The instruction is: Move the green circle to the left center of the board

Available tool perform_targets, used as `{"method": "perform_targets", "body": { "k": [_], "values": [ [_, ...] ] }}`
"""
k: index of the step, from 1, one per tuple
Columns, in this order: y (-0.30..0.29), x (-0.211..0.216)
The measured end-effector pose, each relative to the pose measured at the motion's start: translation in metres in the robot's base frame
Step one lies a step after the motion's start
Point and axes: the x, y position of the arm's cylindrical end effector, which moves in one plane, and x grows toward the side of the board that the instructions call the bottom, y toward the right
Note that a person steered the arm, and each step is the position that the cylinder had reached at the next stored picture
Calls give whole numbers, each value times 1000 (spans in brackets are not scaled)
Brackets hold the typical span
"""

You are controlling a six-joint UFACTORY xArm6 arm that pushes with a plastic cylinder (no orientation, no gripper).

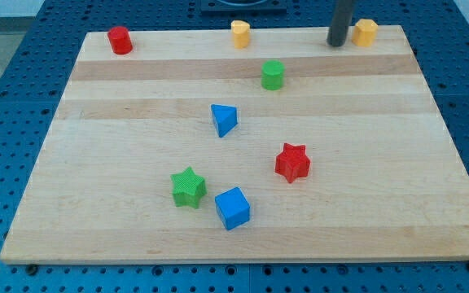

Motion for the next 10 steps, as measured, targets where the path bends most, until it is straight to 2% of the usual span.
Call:
{"method": "perform_targets", "body": {
  "k": [1, 3, 4, 5, 7, 9, 10],
  "values": [
    [4, 44],
    [0, 52],
    [-29, 74],
    [-71, 76],
    [-167, 75],
    [-236, 48],
    [-274, 58]
  ]
}}
